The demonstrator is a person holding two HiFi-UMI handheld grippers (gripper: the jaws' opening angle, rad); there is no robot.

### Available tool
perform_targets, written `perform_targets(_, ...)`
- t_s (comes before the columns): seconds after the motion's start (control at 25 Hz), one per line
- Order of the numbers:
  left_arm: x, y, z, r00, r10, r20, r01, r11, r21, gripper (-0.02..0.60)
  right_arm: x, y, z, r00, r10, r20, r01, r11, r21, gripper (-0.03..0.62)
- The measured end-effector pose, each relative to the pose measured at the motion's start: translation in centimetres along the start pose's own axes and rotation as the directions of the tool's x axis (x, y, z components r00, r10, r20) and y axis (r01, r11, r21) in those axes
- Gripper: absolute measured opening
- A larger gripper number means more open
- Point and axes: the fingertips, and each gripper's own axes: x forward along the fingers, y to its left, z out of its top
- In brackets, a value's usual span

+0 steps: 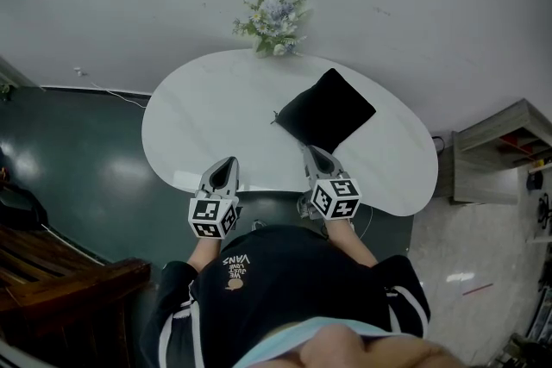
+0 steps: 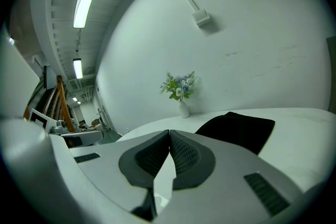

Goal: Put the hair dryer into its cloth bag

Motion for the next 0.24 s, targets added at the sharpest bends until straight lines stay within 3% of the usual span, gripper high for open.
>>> perform_targets(0.24, -0.49, -0.02, -0.52, 1.000, 0.008, -0.003, -0.008, 1.000, -0.013, 0.020, -0.27, 0.11, -0.12, 1.000, 0.001, 0.005, -0.001, 1.000, 0.001, 0.043)
